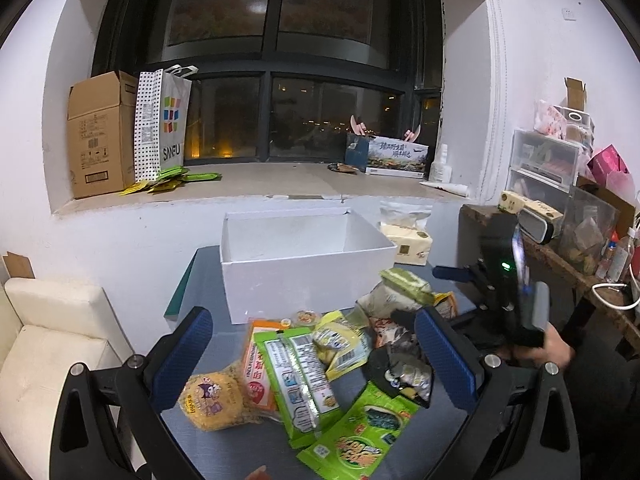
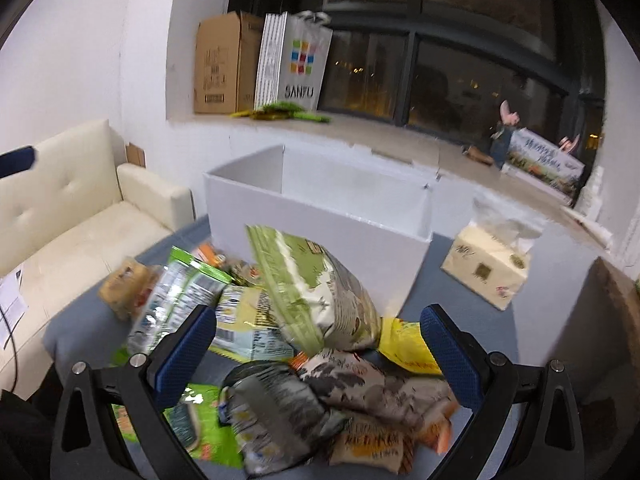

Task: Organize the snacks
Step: 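Grasp the green-striped bag with the right tool while the left tool grasps a green packet, then carry both packets over the white box and open both tools to drop them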

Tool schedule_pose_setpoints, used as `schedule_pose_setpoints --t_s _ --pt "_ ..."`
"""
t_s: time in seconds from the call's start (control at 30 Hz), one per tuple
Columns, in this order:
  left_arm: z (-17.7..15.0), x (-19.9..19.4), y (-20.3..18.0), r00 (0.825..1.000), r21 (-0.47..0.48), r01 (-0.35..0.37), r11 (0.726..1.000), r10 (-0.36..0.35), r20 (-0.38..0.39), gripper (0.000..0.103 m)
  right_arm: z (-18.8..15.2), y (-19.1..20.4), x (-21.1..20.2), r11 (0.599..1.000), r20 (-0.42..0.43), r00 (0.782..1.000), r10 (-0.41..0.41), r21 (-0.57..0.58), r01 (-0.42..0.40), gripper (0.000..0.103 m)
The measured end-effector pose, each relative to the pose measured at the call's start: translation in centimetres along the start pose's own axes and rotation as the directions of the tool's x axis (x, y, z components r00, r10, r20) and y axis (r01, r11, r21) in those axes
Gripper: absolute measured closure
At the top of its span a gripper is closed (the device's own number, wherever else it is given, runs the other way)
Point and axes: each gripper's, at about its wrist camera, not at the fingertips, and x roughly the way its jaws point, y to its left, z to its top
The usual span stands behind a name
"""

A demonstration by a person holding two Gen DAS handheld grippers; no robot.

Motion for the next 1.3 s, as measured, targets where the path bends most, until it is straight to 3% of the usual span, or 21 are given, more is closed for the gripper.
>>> schedule_pose_setpoints --t_s 0.07,0.13,0.2,0.3,0.4,0.6,0.7,0.77,0.87,0.97,1.07,1.1,1.13,1.23,1.3 --pt "-0.5 0.3 0.3 1.000 0.000 0.007 1.000 -0.007 -0.031 0.000 -0.1 -0.3 1.7 1.000 0.007 1.000 -0.010 -0.011 0.011 0.000" --pt "-0.8 0.6 0.6 0.998 -0.002 0.018 1.000 -0.018 -0.064 0.000 -0.1 -0.3 2.7 0.999 0.014 1.000 -0.020 -0.029 0.020 0.008" --pt "-1.0 0.8 0.7 0.997 -0.005 0.019 1.000 -0.019 -0.078 0.000 -0.1 -0.6 4.3 1.000 -0.015 1.000 0.002 -0.028 -0.003 0.054" --pt "-1.3 1.1 1.1 0.995 -0.027 0.032 0.999 -0.034 -0.098 0.000 -0.1 -0.1 5.2 0.998 -0.025 1.000 0.005 -0.064 -0.007 0.062" --pt "-1.8 2.0 1.3 0.988 -0.044 0.046 0.998 -0.052 -0.144 0.000 0.3 -0.5 4.1 1.000 -0.002 1.000 0.021 -0.015 -0.021 0.067" --pt "-3.1 5.0 0.8 0.977 -0.052 0.031 0.998 -0.041 -0.211 0.000 2.1 -3.4 -0.9 0.987 0.114 0.990 0.078 0.133 -0.093 0.071" --pt "-4.3 8.2 0.2 0.960 -0.015 -0.031 0.999 0.026 -0.277 0.000 3.3 -4.2 -4.0 0.975 0.200 0.976 0.085 0.184 -0.123 0.071" --pt "-5.3 10.7 0.0 0.938 0.011 -0.111 0.994 0.109 -0.328 0.000 3.8 -4.4 -6.5 0.967 0.257 0.963 0.083 0.212 -0.140 0.071" --pt "-6.6 13.7 -0.1 0.906 0.026 -0.180 0.983 0.176 -0.385 0.001 3.7 -3.9 -10.1 0.962 0.320 0.946 0.054 0.239 -0.136 0.071" --pt "-7.7 16.2 -0.5 0.875 0.072 -0.228 0.971 0.237 -0.422 0.003 3.3 -3.1 -12.2 0.964 0.338 0.941 0.015 0.245 -0.103 0.071" --pt "-8.4 17.9 -1.2 0.848 0.131 -0.262 0.956 0.293 -0.441 0.009 2.5 -2.9 -13.2 0.957 0.344 0.939 0.025 0.262 -0.121 0.071" --pt "-8.7 18.5 -1.5 0.839 0.154 -0.264 0.952 0.306 -0.450 0.013 2.2 -2.8 -13.3 0.956 0.341 0.939 0.030 0.265 -0.127 0.071" --pt "-8.9 18.9 -1.6 0.832 0.163 -0.264 0.951 0.310 -0.459 0.026 2.0 -2.6 -13.4 0.956 0.337 0.941 0.029 0.264 -0.124 0.071" --pt "-9.0 18.9 -1.9 0.841 0.179 -0.268 0.947 0.321 -0.437 0.032 1.3 -2.4 -13.1 0.959 0.322 0.946 0.028 0.260 -0.116 0.071" --pt "-8.5 18.0 -1.5 0.866 0.140 -0.243 0.960 0.279 -0.414 0.038 0.8 -2.3 -13.0 0.956 0.314 0.948 0.042 0.263 -0.129 0.071"
